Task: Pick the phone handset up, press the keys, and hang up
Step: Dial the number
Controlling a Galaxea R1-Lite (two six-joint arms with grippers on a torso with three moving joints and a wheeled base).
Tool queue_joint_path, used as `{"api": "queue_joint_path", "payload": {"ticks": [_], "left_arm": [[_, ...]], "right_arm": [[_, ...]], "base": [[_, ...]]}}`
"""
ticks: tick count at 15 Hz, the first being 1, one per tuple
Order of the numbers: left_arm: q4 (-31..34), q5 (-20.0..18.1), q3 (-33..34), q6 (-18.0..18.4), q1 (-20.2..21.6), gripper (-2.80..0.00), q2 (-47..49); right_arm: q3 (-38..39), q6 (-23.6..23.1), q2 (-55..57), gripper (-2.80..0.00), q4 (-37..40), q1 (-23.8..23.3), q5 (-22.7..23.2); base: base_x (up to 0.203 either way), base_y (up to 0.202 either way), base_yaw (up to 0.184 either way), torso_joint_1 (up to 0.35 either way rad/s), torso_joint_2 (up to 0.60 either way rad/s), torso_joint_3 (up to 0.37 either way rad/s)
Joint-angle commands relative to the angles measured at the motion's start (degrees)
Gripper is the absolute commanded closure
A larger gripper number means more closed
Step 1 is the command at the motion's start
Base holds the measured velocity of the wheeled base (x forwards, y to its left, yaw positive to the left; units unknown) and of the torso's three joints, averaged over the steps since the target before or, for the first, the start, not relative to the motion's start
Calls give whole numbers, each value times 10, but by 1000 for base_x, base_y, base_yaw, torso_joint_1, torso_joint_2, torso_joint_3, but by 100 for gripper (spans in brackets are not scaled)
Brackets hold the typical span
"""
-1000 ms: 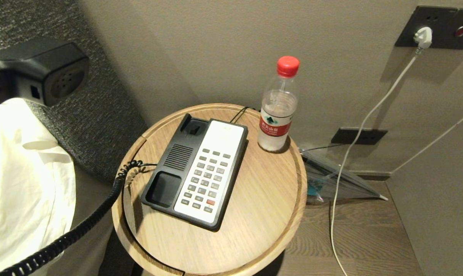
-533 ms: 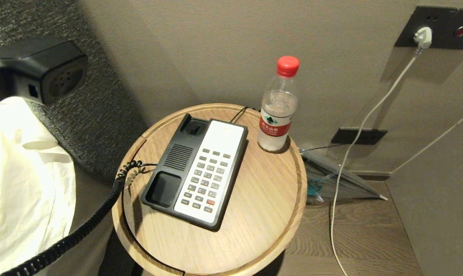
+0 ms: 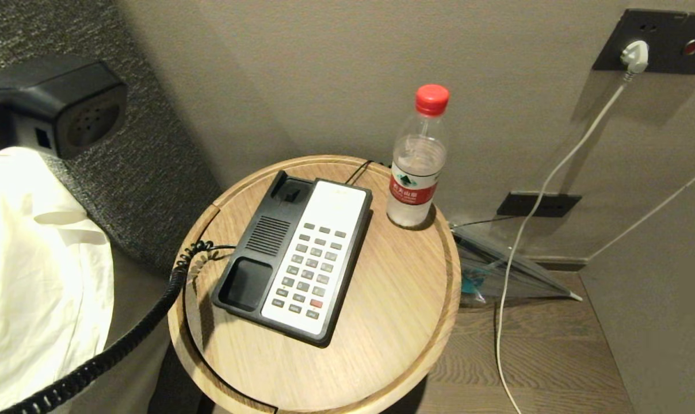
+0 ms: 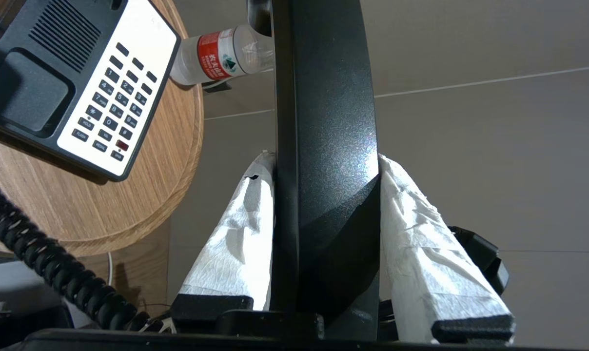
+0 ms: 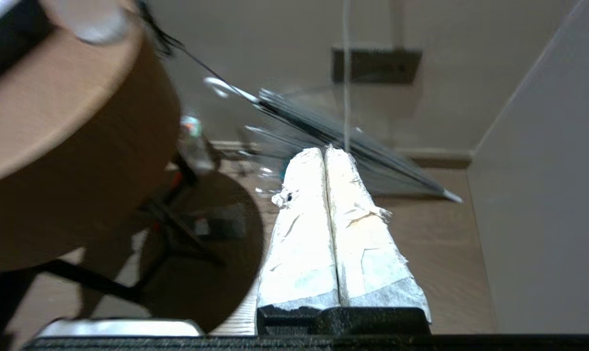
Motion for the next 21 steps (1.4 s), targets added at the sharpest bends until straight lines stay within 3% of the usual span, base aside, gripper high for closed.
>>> {"api": "queue_joint_path", "payload": {"ticks": [1,4,7,17,21], "left_arm": [[0,0,-4,-4,0,0,1],[2,0,-1,-4,0,0,-1],[2,0,-2,-4,0,0,-1],[4,-1,5,-5,0,0,-9],[4,-1,7,-5,0,0,-13]], "right_arm": [[-72,0,-4,0,37,0,22],[-168,1,-4,0,103,0,39],[-226,1,-4,0,122,0,64],[-261,14,-4,0,151,0,69],[-320,14,-4,0,160,0,74]], "base": [[0,0,0,0,0,0],[0,0,0,0,0,0],[0,0,0,0,0,0],[0,0,0,0,0,0],[0,0,0,0,0,0]]}}
